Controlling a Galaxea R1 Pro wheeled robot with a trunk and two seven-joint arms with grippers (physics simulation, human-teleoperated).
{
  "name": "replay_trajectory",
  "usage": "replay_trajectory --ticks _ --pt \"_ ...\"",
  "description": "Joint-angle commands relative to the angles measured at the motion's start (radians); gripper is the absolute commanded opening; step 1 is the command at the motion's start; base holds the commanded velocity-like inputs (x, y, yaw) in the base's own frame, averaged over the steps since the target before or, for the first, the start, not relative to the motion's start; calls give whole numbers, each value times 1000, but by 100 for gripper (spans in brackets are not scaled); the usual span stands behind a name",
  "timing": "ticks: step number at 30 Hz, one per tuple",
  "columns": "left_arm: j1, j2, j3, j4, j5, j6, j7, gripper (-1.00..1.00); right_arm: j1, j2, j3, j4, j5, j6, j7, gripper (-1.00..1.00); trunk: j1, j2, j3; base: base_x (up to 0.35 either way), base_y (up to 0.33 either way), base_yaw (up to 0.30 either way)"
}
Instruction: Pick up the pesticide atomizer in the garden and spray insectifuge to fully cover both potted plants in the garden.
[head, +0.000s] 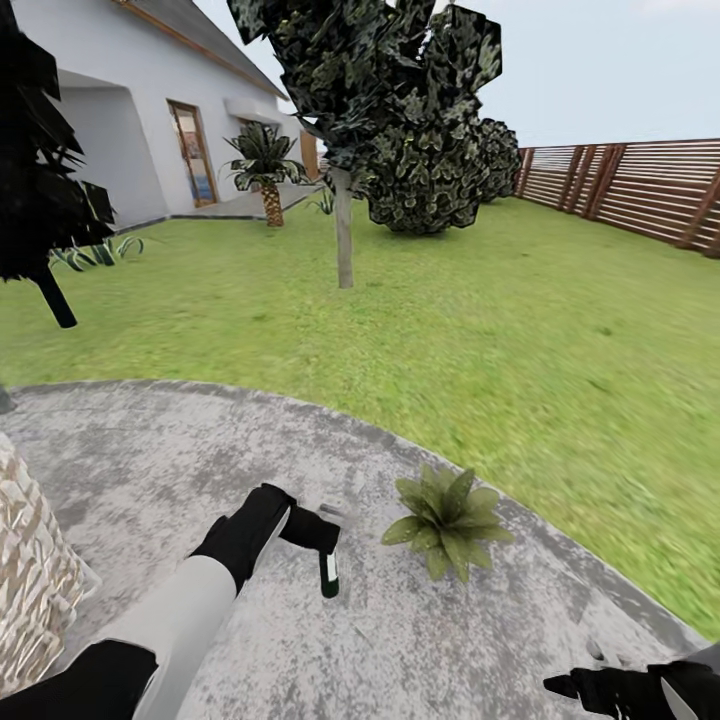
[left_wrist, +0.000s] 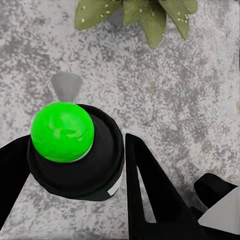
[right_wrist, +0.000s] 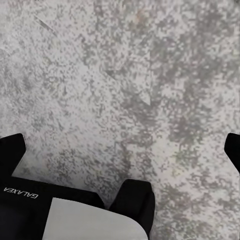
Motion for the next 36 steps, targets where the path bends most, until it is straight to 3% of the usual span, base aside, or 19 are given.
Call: replay_trajectory --ticks 1,9,18,29,30,33,34,36 --pt "-1 0 0 -4 -10 4 -8 -100 0 0 -8 -2 1 10 4 100 0 0 -1 144 234 257" --pt "-1 1 0 -6 -10 8 -8 -100 0 0 -8 -2 1 10 5 100 0 0 -1 158 241 74" --pt "-1 1 0 -6 -12 9 -8 -100 0 -1 -8 -2 0 10 6 100 0 0 -1 8 7 17" --pt "-1 1 1 -7 -12 9 -8 -100 0 -1 -13 -14 -6 12 12 100 0 0 -1 0 0 223" --pt "-1 1 1 -8 -12 9 -8 -100 0 -1 -13 -65 -7 16 12 100 0 0 -1 0 0 246" --pt "-1 0 0 -8 -12 9 -8 -100 0 0 -10 -346 -7 66 13 100 0 0 -1 0 0 154" --pt "-1 -1 0 -8 -11 9 -8 -100 0 0 -10 -483 -7 120 13 100 0 0 -1 0 0 49" --pt "-1 -1 0 -8 -11 9 -8 -100 0 -2 -10 -636 -8 204 14 100 0 0 -1 0 0 26"
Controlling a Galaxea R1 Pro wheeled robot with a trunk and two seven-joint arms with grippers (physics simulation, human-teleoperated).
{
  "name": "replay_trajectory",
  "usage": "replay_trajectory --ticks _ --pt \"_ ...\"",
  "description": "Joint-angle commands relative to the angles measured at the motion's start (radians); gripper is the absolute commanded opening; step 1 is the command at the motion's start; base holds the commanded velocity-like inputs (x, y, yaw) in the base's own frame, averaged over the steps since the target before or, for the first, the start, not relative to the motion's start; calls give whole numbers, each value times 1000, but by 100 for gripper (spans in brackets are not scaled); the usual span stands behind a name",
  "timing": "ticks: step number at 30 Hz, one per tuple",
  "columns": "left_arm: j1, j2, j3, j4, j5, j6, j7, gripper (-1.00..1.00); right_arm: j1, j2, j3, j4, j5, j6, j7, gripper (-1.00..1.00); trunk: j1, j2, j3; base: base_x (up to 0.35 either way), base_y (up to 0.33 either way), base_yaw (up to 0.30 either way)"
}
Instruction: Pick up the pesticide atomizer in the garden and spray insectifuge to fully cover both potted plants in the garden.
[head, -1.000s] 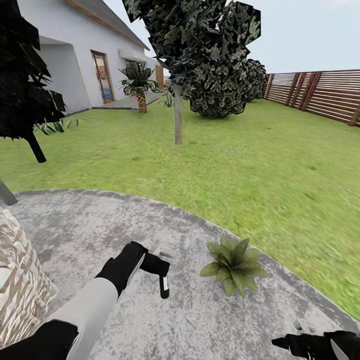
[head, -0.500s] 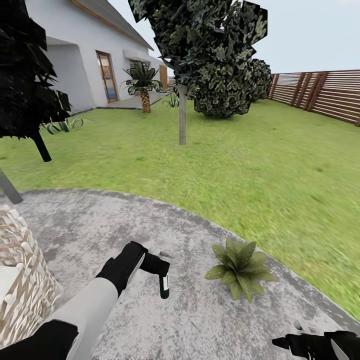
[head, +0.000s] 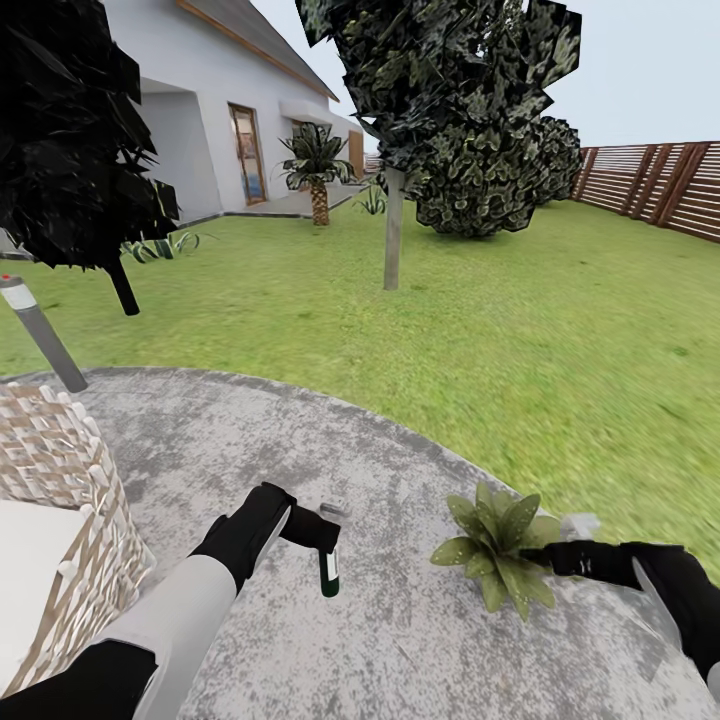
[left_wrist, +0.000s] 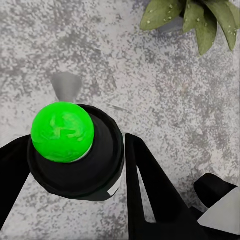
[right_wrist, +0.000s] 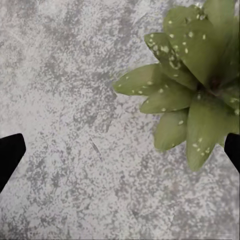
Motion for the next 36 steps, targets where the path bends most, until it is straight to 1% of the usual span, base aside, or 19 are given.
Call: replay_trajectory --ticks 1,2,3,4,5,7,9,11,18,25,26,30,32,36 --pt "0 0 0 -2 -10 2 -8 -100 0 0 -2 -61 2 51 5 100 0 0 -1 0 0 13" --pt "0 -1 0 -2 -10 2 -8 -100 0 -1 -2 -124 2 116 6 100 0 0 -1 0 0 7" --pt "0 -1 0 -2 -10 2 -8 -100 0 -1 -2 -158 2 160 6 100 0 0 -1 0 0 4" --pt "0 -1 0 -2 -10 2 -8 -100 0 -2 -1 -211 2 221 11 100 0 0 -1 0 0 2" --pt "0 -2 0 -2 -10 2 -8 -100 0 -2 -2 -246 1 256 21 100 0 0 -1 0 0 1" --pt "0 -2 -1 -2 -10 2 -8 -100 0 -3 -4 -326 3 318 42 100 0 0 -1 0 0 0" --pt "0 -2 -1 -2 -10 2 -8 -100 0 -3 -7 -364 3 350 48 100 0 0 -1 0 0 0" --pt "0 -2 0 -3 -10 2 -8 -100 0 -3 -8 -383 3 373 51 100 0 0 -1 0 0 0" --pt "-1 -2 0 -3 -10 2 -8 -100 0 -3 -10 -392 11 384 52 100 0 0 -1 32 0 0" --pt "-2 -2 0 -3 -10 2 -8 -100 0 -4 -12 -392 12 384 51 100 0 0 -1 269 0 0" --pt "-2 -2 0 -3 -10 2 -8 -100 0 -7 -12 -392 12 384 51 100 0 0 -1 172 0 0" --pt "-2 -2 0 -3 -10 2 -8 -100 0 -35 -12 -392 12 384 51 100 0 0 -1 51 0 0" --pt "-2 -2 0 -3 -10 2 -8 -100 0 -41 -12 -392 12 384 51 100 0 0 -1 11 0 0" --pt "-2 -2 0 -3 -10 2 -8 -100 0 -44 -12 -392 12 384 51 100 0 0 -1 3 0 0"
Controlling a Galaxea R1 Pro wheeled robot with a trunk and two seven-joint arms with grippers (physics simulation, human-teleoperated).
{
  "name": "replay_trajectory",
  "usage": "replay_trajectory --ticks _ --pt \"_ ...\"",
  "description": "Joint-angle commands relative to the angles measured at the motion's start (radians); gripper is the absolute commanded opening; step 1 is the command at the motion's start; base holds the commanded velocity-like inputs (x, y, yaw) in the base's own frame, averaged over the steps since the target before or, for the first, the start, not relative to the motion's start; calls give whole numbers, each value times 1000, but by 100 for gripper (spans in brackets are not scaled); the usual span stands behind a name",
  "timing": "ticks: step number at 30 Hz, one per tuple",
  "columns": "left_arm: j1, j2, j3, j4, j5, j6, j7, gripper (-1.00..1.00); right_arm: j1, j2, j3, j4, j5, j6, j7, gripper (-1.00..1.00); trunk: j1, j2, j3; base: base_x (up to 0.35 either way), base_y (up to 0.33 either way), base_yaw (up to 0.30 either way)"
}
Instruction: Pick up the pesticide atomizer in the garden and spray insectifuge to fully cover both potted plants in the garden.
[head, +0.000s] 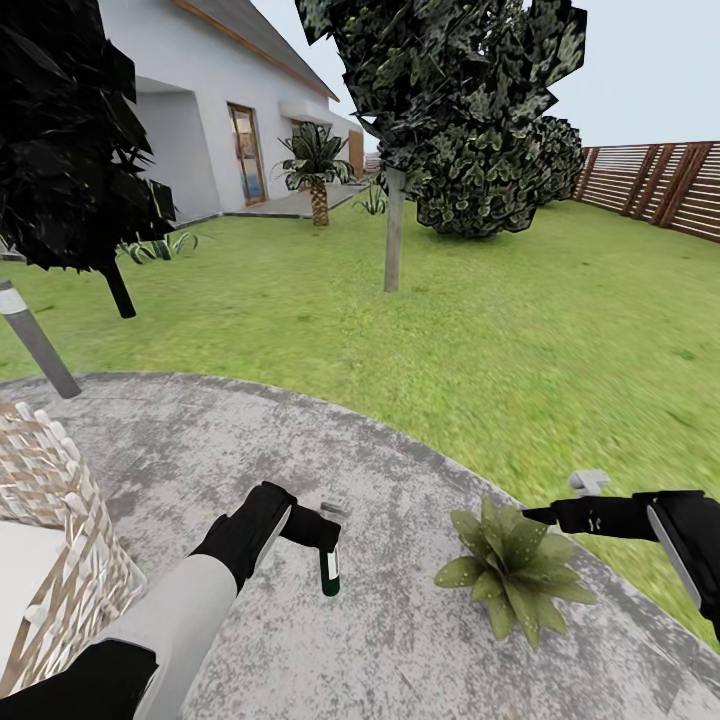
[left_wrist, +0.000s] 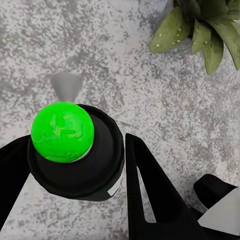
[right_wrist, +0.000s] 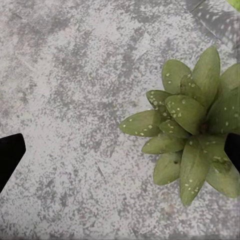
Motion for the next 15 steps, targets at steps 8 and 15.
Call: replay_trajectory --ticks 8,15 --pt "0 0 -1 -1 -10 2 -8 -100 -1 -1 -1 -1 2 6 5 100 0 0 -1 1 0 0" --pt "0 1 0 -1 -10 2 -8 -100 -1 0 -1 -1 2 6 5 100 0 0 -1 179 180 0"
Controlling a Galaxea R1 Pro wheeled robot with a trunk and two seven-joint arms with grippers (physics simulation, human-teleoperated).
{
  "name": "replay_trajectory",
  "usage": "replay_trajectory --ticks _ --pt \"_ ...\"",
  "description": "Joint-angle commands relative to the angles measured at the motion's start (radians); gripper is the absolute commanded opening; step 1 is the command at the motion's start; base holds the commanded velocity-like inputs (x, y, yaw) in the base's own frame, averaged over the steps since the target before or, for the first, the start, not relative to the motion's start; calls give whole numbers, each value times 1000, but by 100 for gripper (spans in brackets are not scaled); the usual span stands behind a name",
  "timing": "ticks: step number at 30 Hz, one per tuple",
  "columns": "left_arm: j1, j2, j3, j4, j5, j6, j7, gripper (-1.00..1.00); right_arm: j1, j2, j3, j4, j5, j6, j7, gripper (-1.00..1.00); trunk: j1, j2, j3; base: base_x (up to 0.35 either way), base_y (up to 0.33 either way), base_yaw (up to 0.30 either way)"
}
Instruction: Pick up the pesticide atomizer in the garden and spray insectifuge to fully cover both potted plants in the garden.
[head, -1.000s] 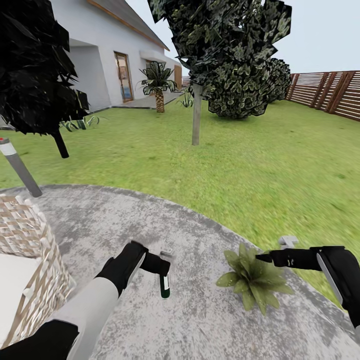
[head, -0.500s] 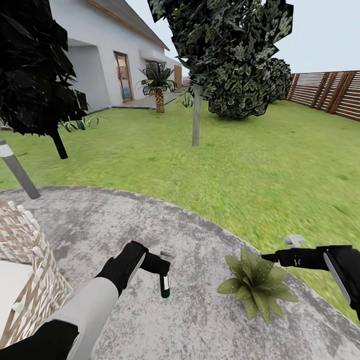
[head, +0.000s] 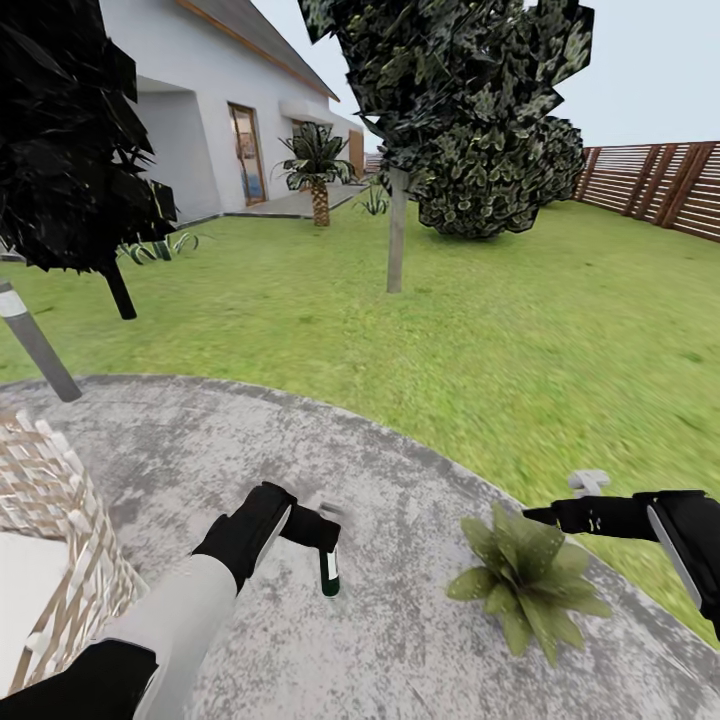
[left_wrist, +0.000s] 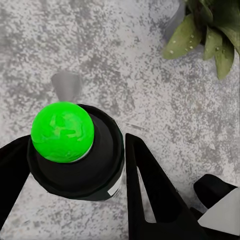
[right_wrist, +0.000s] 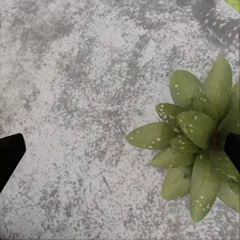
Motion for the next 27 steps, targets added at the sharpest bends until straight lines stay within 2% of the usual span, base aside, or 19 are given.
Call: replay_trajectory --ticks 1,11,15,23,27 --pt "0 0 0 -1 -10 1 -8 -100 -1 0 -1 -1 2 7 5 100 0 0 -1 277 215 0" --pt "0 -1 -1 -2 -10 1 -8 -100 -1 0 0 -1 2 7 5 100 0 0 -1 323 103 7" --pt "0 -1 -2 -1 -10 1 -8 -100 -1 0 0 -1 2 7 5 100 0 0 -1 298 7 172" --pt "0 0 -2 0 -10 1 -8 -100 -1 0 0 -1 2 7 5 100 0 0 -1 78 0 231" --pt "0 0 -2 0 -10 1 -8 -100 -1 0 0 -1 2 7 5 100 0 0 -1 301 0 48"
